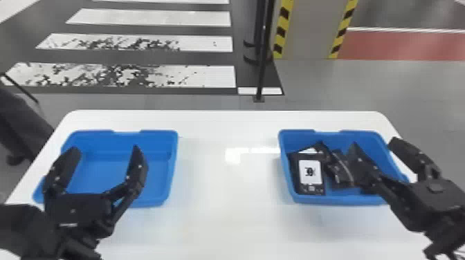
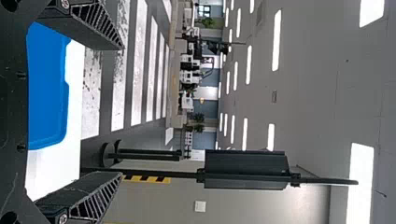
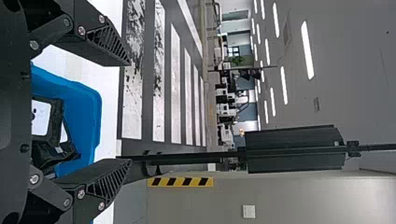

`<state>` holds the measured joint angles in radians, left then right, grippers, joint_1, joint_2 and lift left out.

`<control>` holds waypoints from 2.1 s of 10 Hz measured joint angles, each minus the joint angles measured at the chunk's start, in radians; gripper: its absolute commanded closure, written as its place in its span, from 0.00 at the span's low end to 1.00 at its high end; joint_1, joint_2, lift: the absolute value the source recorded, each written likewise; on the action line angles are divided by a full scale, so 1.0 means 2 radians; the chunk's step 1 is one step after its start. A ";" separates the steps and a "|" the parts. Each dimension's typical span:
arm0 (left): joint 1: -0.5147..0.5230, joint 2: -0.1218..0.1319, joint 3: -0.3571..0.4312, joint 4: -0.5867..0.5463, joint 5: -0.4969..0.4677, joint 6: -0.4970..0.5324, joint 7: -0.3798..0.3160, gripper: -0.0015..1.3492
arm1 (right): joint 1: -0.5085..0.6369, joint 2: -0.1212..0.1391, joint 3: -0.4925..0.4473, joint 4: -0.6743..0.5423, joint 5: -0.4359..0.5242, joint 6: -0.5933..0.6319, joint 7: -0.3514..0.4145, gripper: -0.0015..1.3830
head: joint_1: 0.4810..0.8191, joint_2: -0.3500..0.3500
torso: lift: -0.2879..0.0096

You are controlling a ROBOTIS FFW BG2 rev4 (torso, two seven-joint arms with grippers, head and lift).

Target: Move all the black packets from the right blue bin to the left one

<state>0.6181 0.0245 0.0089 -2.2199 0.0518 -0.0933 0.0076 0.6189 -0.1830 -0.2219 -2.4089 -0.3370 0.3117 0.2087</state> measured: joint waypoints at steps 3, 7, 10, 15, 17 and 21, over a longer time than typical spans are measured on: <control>0.000 0.000 0.000 0.000 0.000 0.000 0.000 0.05 | -0.001 -0.001 0.000 0.001 0.000 0.001 0.000 0.23 | 0.63 0.45 | 0.50; 0.000 0.000 -0.001 0.000 -0.001 -0.002 0.000 0.05 | -0.012 -0.002 0.000 0.004 -0.004 0.027 -0.005 0.23 | 0.63 0.45 | 0.50; -0.001 0.001 -0.002 0.000 -0.002 -0.003 -0.001 0.05 | -0.061 -0.009 0.002 0.028 -0.009 0.124 -0.005 0.23 | 0.63 0.44 | 0.50; 0.000 -0.001 0.000 0.000 -0.002 -0.011 -0.002 0.05 | -0.162 -0.022 0.031 0.109 0.034 0.234 -0.001 0.23 | 0.63 0.44 | 0.50; 0.000 -0.002 0.004 0.002 -0.002 -0.014 -0.002 0.05 | -0.191 -0.022 0.040 0.156 0.042 0.250 -0.001 0.23 | 0.63 0.44 | 0.50; -0.001 -0.003 0.005 0.004 -0.004 -0.018 -0.002 0.05 | -0.218 -0.024 0.066 0.199 0.043 0.262 0.001 0.23 | 0.63 0.47 | 0.50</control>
<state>0.6168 0.0190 0.0194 -2.2122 0.0439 -0.1283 0.0041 0.1823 -0.2301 -0.0906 -2.0117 -0.2515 0.8359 0.2109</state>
